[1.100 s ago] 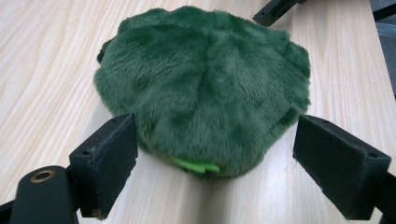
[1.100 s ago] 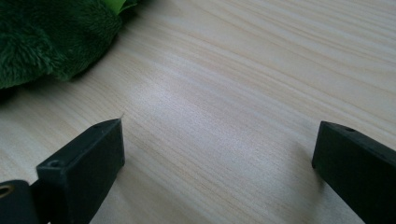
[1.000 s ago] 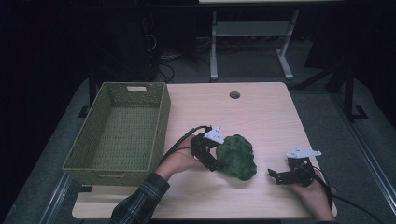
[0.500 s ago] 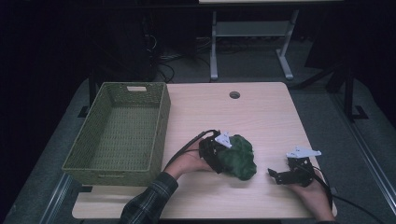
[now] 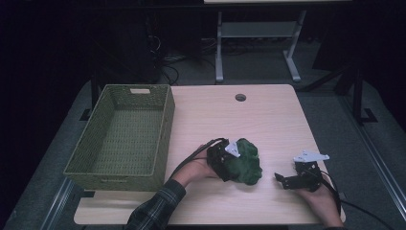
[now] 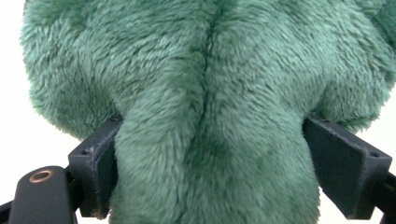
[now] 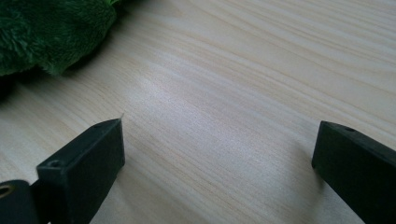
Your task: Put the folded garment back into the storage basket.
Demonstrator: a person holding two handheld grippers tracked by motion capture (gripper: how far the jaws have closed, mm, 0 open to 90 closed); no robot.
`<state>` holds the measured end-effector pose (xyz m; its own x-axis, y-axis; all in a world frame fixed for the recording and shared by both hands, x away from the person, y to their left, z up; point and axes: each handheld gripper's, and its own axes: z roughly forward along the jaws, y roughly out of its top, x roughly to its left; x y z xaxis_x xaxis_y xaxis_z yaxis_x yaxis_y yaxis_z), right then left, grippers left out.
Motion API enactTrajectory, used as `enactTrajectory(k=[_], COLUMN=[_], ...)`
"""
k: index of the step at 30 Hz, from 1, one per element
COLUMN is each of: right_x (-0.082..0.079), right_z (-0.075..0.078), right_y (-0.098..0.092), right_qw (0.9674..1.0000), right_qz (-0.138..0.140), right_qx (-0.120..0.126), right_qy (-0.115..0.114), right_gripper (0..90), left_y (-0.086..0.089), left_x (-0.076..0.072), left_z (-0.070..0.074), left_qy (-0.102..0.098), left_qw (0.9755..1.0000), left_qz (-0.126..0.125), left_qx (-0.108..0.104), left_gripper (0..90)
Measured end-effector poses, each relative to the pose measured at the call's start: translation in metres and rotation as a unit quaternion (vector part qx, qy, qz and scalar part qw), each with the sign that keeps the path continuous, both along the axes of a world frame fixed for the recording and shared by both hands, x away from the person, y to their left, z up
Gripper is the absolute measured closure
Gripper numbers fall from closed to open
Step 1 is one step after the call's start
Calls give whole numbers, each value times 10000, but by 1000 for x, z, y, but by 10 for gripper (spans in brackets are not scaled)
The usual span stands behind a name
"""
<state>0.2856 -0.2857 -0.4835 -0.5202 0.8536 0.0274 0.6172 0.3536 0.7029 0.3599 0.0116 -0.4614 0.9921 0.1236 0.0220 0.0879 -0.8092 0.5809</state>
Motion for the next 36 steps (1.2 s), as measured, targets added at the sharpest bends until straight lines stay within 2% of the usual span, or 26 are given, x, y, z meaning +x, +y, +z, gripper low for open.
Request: enactTrajectory(k=[1,4,8,11,14,18,21,27,32,36], right_x=[0,0,0,0,0,0,0,0,0,0], right_z=[0,0,0,0,0,0,0,0,0,0], right_y=[0,0,0,0,0,0,0,0,0,0], right_qw=[10000,10000,10000,10000,10000,10000,10000,10000,10000,10000], right_qz=[1,0,-3,-7,-4,-4,-8,-9,-10,-12], right_qx=[-2,0,-1,-2,-4,-6,-2,-2,0,3], right_qy=[-3,-3,-2,-2,-5,-8,-3,-4,-2,-2], right_gripper=[22,22,22,22,22,22,22,22,22,22], left_y=[1,4,7,9,11,14,15,15,15,17], left_x=[0,-1,-2,-3,-2,0,1,1,-2,-5], left_z=[0,1,2,3,4,3,4,9,22,39], left_qy=[33,58,106,156,226,423,522,608,633,557], left_qw=[10000,9999,9996,9996,9995,9985,9979,9972,9966,9967], left_qz=[-3,-48,-118,-74,-41,51,84,122,174,234], left_qx=[-17,-116,-215,-210,-218,-355,-377,-420,-507,-547], left_gripper=[154,262,451,599,681,711,725,739,739,737])
